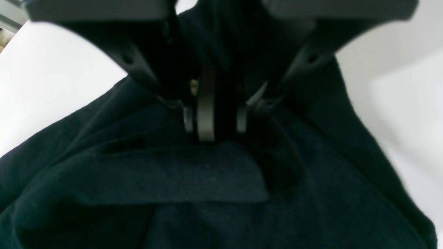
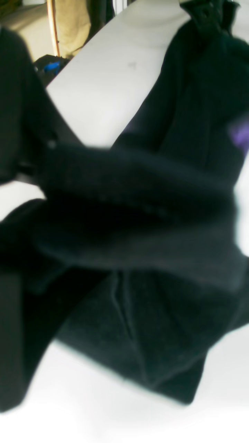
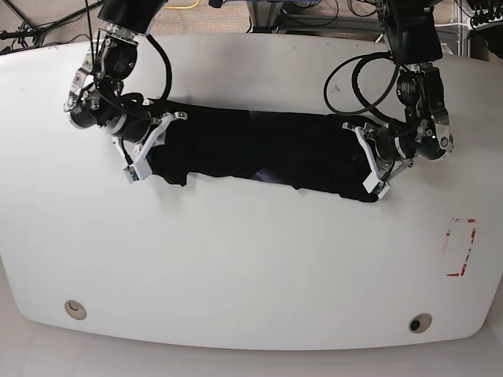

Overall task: Fold the T-shirt properly
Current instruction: 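Push both strip ends inward toward the middle with both grippers, then fold the strip end held by the right gripper over toward the middle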

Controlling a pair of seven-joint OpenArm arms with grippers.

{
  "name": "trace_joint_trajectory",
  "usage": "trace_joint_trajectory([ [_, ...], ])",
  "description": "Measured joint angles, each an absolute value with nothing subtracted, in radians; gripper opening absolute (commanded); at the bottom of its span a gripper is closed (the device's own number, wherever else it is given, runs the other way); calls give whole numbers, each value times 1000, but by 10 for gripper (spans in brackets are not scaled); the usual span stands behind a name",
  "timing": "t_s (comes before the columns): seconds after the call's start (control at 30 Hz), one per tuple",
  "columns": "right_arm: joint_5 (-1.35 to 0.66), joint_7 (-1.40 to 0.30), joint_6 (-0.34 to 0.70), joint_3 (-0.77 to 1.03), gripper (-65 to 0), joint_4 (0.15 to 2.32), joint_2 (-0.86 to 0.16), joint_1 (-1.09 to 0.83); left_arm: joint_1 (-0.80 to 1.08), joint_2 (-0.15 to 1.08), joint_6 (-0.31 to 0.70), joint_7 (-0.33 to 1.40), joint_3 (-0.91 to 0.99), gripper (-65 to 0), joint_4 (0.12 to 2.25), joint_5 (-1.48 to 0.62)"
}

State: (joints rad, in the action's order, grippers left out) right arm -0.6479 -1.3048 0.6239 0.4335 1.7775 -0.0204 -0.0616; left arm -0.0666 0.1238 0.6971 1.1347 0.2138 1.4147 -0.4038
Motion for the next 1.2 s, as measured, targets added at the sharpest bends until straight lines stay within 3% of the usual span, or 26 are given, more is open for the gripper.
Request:
trace_joint_trajectory([
  [0.13,-534,-1280,625,394,-625,1777,19,-59,-67,125,697,1135,214,-582,1415,-406],
  [0.37,-435,-1256,625,368,-522,1779,39,-59,-66,125,697,1134,213,-582,1415,-406],
  [0.9,-421,-1262,624,369,-149,1792,78,-59,-59,125,697,1130,214,-582,1414,-411],
  [1.2,-424,-1260,624,303,-124,1908,139,-56,-56,125,697,1127,214,-582,1414,-417],
])
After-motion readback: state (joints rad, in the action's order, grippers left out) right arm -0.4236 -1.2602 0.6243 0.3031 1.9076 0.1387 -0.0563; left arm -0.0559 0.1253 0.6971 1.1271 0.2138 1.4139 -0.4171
